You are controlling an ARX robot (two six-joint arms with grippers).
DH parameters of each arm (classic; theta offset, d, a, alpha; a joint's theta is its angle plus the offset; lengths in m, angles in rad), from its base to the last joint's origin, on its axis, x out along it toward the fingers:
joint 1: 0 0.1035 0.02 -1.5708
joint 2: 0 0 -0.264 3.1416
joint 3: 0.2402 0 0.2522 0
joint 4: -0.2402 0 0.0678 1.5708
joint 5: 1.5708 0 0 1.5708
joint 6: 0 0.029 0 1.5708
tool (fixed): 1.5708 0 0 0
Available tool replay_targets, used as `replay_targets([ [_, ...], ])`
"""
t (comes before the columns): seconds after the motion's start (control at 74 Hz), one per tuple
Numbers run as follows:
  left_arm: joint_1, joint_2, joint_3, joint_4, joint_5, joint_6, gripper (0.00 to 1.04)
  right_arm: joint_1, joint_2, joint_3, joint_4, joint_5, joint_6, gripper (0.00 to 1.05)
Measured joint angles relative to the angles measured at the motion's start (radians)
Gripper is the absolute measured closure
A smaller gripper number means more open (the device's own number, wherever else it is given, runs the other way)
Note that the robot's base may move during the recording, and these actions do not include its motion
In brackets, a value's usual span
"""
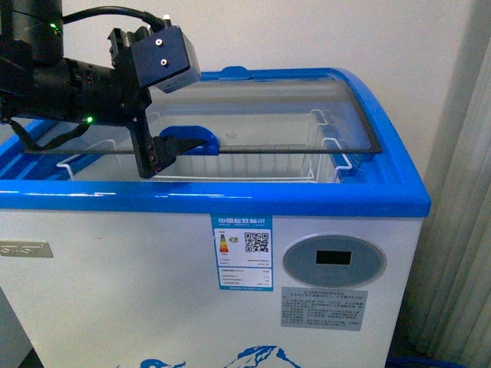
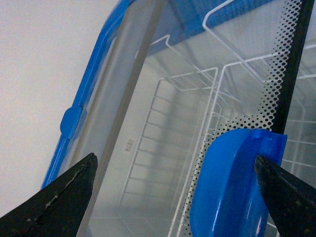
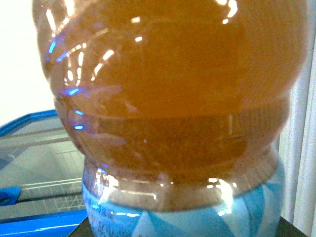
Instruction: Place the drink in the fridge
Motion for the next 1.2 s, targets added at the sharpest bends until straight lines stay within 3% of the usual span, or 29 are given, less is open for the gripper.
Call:
replay_targets([
  [0.392, -0.02, 0.234, 0.386, -0.001, -0.148, 0.006, 0.08, 0.0, 0.0, 0.0, 0.0, 0.0, 0.0, 0.68],
  [0.649, -0.026, 0.303, 0.463, 0.127, -0.297, -0.037, 0.08, 0.0, 0.0, 0.0, 0.0, 0.001, 0.0, 0.68],
  [0.716, -0.026, 0.304, 0.463, 0.179, -0.39, -0.058, 0.08, 0.0, 0.0, 0.0, 0.0, 0.0, 0.0, 0.68],
  [0.77, -0.021, 0.3, 0.461, 0.218, -0.59, -0.104, 0.08, 0.0, 0.0, 0.0, 0.0, -0.001, 0.0, 0.68],
  [0.851, -0.008, 0.243, 0.371, 0.18, -0.735, -0.196, 0.08, 0.0, 0.0, 0.0, 0.0, 0.003, 0.0, 0.68],
  [0.959, 0.005, 0.148, 0.222, 0.118, -0.802, -0.361, 0.08, 0.0, 0.0, 0.0, 0.0, 0.003, 0.0, 0.68],
  [1.041, 0.007, 0.047, 0.083, 0.074, -0.779, -0.5, 0.08, 0.0, 0.0, 0.0, 0.0, -0.001, 0.0, 0.68],
  [1.149, -0.011, -0.261, -0.263, 0.072, -0.68, -0.815, 0.08, 0.0, 0.0, 0.0, 0.0, 0.0, 0.0, 0.68],
  [1.203, -0.018, -0.431, -0.466, 0.246, -0.723, -0.968, 0.19, 0.0, 0.0, 0.0, 0.0, 0.0, 0.0, 0.68],
])
